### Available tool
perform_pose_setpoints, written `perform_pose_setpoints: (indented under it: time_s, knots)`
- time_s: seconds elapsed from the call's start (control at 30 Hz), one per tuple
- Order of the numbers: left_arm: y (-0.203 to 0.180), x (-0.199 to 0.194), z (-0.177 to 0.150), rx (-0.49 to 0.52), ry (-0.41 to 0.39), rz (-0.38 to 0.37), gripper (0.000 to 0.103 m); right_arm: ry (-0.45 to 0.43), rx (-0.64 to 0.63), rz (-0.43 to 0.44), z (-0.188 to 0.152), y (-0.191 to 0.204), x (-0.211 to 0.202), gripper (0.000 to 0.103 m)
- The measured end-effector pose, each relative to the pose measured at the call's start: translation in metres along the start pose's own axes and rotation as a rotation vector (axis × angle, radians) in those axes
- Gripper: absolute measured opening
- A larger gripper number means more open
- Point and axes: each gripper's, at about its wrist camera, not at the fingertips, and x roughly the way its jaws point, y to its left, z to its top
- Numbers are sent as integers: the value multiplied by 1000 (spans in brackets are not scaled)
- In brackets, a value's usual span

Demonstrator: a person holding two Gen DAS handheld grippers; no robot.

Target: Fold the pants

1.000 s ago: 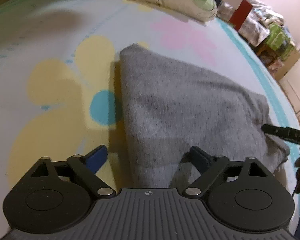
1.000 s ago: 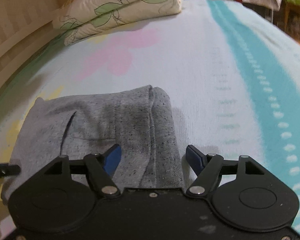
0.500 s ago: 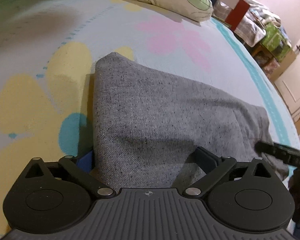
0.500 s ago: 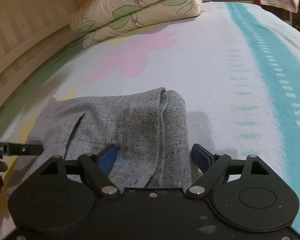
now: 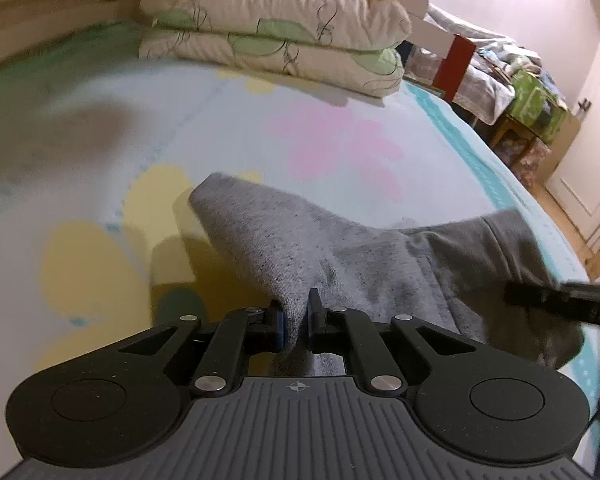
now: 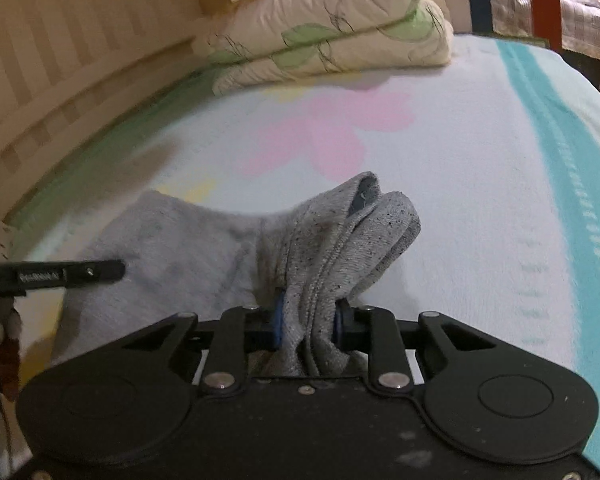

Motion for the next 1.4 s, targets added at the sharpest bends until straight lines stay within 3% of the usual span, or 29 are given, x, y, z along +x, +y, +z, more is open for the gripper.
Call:
perform_pose_setpoints:
  time_s: [0.13, 0.27, 0.33, 0.4, 0.43, 0.5, 0.67, 0.77, 0.9, 0.97, 1.03, 1.1, 1.17, 1.23, 1.4]
  knots:
    - [19, -17, 14, 42, -72, 77, 9, -30, 2, 74, 14, 23, 8, 24]
    - [51, -22, 28, 7, -63, 114, 9, -45, -5, 110, 26, 50, 36, 24]
    - [64, -14, 29, 17, -31, 134, 12, -35, 8, 97, 27, 56, 61, 24]
    - [82, 6, 22, 4, 58, 159, 19, 7, 25, 50, 25, 52, 85, 25]
    - [89, 13, 17, -9, 85, 171, 28, 42, 36, -1, 21, 49, 100, 29]
    - [96, 20, 8, -28, 109, 173, 29, 71, 63, -40, 12, 41, 115, 37]
    - [87, -14, -2, -70, 15, 222, 28, 35, 10, -76, 12, 47, 94, 45]
    - [78, -34, -7, -77, -36, 217, 28, -61, -57, -135, 12, 66, 65, 48]
    - [57, -46, -24, -43, -54, 199, 28, -167, -170, -115, 1, 92, 33, 48]
    - [49, -44, -36, -24, -46, 199, 28, -138, -233, -97, -13, 105, 33, 41]
    - [47, -31, -42, -22, -2, 203, 29, -55, -257, -96, -31, 108, 44, 21]
    - [50, -24, -55, -48, 9, 207, 29, 33, -234, -121, -52, 103, 59, 20]
    - [49, -26, -61, -40, -22, 214, 29, 2, -201, -116, -63, 99, 59, 20]
    - [47, -26, -54, -34, -3, 226, 29, 12, -199, -131, -60, 105, 58, 20]
    - [46, -36, -40, -120, 26, 233, 29, 5, -128, -142, -44, 108, 46, 27]
